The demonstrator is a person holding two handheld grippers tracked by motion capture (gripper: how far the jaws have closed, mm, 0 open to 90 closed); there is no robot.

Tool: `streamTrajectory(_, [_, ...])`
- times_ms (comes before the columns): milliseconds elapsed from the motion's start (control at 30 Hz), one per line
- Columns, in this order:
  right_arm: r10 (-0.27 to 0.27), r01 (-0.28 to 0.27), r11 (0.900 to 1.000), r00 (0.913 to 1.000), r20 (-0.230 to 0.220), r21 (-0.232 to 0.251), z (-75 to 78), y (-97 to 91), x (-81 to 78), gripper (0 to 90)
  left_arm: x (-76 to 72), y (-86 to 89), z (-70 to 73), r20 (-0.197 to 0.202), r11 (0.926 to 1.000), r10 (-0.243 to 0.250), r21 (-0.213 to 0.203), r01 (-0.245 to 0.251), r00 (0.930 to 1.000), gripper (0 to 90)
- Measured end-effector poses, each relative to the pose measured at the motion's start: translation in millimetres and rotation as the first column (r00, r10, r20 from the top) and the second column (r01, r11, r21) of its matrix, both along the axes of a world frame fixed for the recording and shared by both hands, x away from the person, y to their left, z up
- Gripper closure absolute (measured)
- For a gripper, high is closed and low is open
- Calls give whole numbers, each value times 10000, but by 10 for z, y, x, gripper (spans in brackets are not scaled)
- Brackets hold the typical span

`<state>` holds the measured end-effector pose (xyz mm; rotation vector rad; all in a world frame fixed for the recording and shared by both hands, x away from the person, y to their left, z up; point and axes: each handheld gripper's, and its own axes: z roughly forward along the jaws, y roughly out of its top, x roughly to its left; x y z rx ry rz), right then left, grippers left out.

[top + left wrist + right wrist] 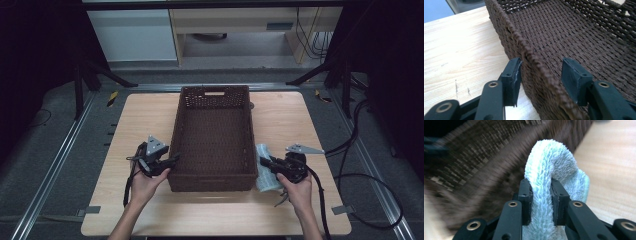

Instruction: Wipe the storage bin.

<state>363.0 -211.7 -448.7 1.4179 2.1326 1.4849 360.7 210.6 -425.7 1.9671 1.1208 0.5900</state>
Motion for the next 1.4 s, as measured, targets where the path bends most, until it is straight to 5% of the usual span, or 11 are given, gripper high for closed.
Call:
streamTrajectory(67, [36, -43, 9997, 9996, 268, 258, 83, -24, -70, 743, -13, 7, -18, -83, 9999, -41, -156, 40, 10000, 518])
streamTrajectory(200, [202, -199, 9998, 9992, 349, -85, 142, 17, -166, 742, -14, 11, -27, -238, 9993, -112, -350, 104, 9997, 556])
streamTrajectory(733, [168, -310, 9910, 9939, -1090, -1301, -338, 173, -251, 741, -25, 16, -44, -214, 9988, -39, -495, 29, 9998, 591])
streamTrajectory(867, [253, -359, 9922, 9957, -895, -1192, -248, 151, -306, 741, -25, 21, -49, -248, 9984, -21, -564, 7, 9997, 586])
streamTrajectory(1033, [174, -173, 9997, 9998, 39, -166, 16, 22, -439, 741, -22, 22, -50, -263, 9982, -27, -604, 11, 9996, 586])
streamTrajectory(1167, [241, -241, 9997, 9984, 510, -7, 150, 17, -550, 742, -24, 21, -49, -267, 9984, -12, -570, -4, 9996, 586])
streamTrajectory(1400, [248, -268, 9967, 9993, -271, -768, -46, 117, -563, 742, -29, 13, -43, -232, 9990, 15, -443, -25, 9997, 586])
